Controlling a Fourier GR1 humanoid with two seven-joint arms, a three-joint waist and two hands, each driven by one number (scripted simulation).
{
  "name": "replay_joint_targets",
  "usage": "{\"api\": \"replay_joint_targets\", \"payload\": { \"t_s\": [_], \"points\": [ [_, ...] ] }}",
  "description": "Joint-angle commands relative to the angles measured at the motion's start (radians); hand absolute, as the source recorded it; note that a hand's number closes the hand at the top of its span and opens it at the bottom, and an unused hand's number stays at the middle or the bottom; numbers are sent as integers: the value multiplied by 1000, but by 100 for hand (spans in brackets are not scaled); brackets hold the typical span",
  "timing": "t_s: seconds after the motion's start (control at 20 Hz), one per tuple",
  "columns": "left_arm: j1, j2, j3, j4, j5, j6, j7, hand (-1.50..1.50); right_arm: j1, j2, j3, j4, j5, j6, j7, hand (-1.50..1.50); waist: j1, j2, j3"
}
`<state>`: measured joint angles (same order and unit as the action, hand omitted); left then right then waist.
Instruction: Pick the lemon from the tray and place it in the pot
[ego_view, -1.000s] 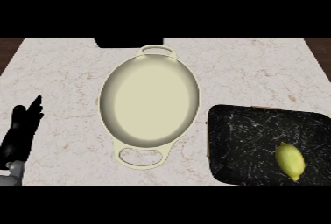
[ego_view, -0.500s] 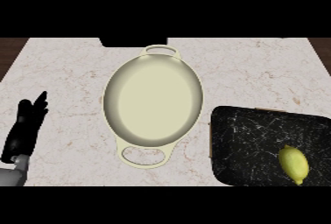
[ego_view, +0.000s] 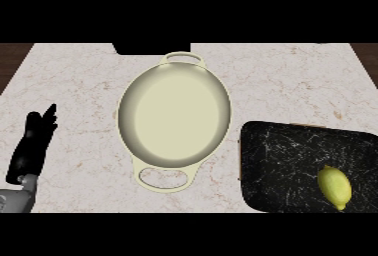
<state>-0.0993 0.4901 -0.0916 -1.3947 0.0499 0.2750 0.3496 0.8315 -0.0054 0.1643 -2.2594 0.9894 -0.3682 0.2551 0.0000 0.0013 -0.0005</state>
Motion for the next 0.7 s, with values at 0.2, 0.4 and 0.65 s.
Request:
{"api": "replay_joint_targets", "payload": {
  "t_s": [0.2,0.4,0.65],
  "points": [
    [69,-28,27,-71,-45,-27,8,0,-159,-13,-86,117,-15,16,33,-150,-2,-3,1],
    [6,-15,76,-60,-32,-69,60,0,-321,-10,-131,238,-8,9,59,-150,0,-2,1],
    [-19,-63,91,50,-79,-78,-17,0,-318,-57,-192,189,-28,97,104,-150,-6,-1,0]
  ]
}}
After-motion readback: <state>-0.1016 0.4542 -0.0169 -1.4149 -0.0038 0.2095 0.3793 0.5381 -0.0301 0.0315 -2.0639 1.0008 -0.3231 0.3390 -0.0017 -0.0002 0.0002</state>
